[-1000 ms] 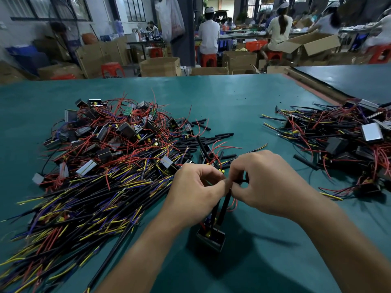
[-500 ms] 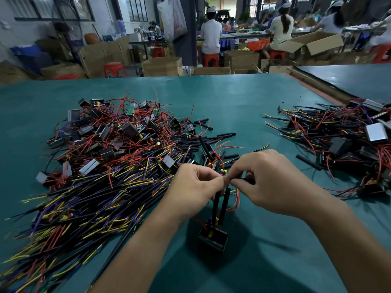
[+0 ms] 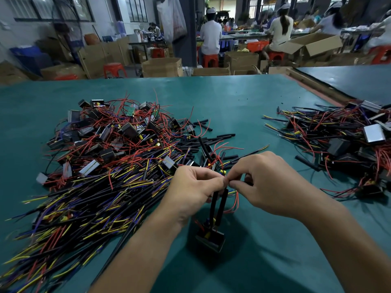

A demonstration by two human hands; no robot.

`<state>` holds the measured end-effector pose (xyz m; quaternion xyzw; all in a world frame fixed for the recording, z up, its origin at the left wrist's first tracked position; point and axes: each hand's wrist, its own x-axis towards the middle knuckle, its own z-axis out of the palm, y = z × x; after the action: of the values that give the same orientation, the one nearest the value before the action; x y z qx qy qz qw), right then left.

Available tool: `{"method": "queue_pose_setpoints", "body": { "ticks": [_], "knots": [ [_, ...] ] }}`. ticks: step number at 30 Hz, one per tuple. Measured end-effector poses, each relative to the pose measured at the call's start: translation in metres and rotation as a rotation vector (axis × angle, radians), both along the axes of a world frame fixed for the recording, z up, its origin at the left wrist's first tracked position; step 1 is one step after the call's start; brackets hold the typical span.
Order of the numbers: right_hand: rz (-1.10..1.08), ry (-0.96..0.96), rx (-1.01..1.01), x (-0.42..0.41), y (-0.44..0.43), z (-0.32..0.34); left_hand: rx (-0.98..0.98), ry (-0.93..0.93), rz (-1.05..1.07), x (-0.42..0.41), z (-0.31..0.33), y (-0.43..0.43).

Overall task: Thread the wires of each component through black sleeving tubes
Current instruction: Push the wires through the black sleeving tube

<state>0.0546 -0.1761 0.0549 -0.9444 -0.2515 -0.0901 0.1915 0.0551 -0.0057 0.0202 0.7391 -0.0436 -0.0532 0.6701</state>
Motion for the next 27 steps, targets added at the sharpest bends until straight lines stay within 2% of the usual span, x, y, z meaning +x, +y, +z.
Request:
{"method": "queue_pose_setpoints", "body": {
  "ticks": [3, 7, 11, 16, 27],
  "knots": [
    [0.002, 0.024, -0.003, 0.001, -0.002, 0.001, 0.056, -0.101, -0.003, -0.001, 0.0, -0.003],
    [0.013, 0.091, 0.021, 0.003, -0.008, 0.0, 0.258, -0.29, 0.002, 0.0, -0.002, -0.004],
    [-0.013, 0.172, 0.119, 0.007, -0.013, -0.003, 0.361, -0.388, 0.016, -0.001, -0.004, -0.001],
    [-0.046, 0.158, 0.073, 0.01, -0.015, -0.003, 0.384, -0.408, 0.061, 0.0, -0.004, 0.001],
    [-0.027, -0.032, 0.215, 0.007, -0.01, 0.001, 0.223, -0.306, 0.069, 0.003, -0.002, 0.003]
  ]
}}
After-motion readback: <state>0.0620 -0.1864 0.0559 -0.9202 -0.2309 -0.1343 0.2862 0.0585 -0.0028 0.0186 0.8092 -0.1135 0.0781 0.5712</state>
